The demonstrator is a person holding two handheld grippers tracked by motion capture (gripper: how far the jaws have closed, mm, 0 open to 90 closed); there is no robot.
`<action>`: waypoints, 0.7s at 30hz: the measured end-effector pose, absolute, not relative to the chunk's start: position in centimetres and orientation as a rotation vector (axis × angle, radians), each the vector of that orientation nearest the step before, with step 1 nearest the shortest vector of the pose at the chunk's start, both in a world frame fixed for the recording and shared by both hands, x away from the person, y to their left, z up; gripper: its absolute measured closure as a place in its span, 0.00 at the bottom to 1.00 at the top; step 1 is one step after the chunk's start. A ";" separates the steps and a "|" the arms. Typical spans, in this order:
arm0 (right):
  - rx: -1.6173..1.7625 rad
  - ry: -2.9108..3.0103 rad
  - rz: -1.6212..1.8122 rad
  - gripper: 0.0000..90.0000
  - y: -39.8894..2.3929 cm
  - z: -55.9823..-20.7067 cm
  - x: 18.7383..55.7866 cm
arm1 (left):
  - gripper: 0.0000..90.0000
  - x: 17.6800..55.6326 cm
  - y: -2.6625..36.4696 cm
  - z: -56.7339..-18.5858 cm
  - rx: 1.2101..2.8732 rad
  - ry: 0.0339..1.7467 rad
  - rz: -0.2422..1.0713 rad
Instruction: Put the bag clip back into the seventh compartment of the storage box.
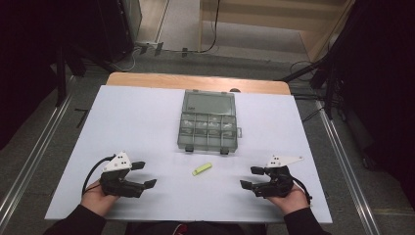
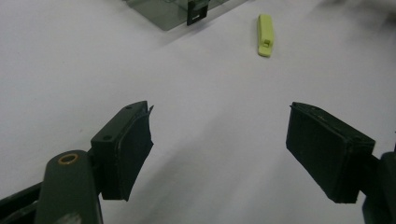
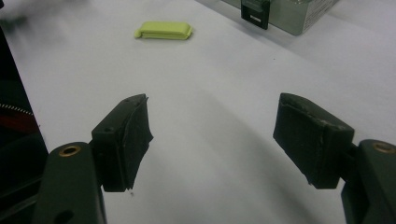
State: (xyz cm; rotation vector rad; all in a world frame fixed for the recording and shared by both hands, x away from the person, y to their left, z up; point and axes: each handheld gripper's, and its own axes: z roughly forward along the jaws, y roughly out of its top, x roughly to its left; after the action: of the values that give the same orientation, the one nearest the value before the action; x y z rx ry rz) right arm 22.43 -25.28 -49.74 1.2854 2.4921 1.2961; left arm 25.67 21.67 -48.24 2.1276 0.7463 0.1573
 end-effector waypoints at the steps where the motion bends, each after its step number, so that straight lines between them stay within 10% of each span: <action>1: 1.286 2.492 1.296 0.31 -25.3 -49.7 22.4 | 0.24 25.7 21.7 -48.2 2.126 0.748 0.156; 21: 1.289 2.487 1.282 0.31 -25.4 -49.7 22.5 | 0.24 25.7 21.7 -48.3 2.140 0.746 0.159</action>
State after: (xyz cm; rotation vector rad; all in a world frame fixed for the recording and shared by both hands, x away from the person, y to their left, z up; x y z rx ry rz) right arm 22.47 -25.35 -49.71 1.2892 2.4867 1.2824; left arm 25.69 21.68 -48.30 2.1404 0.7465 0.1592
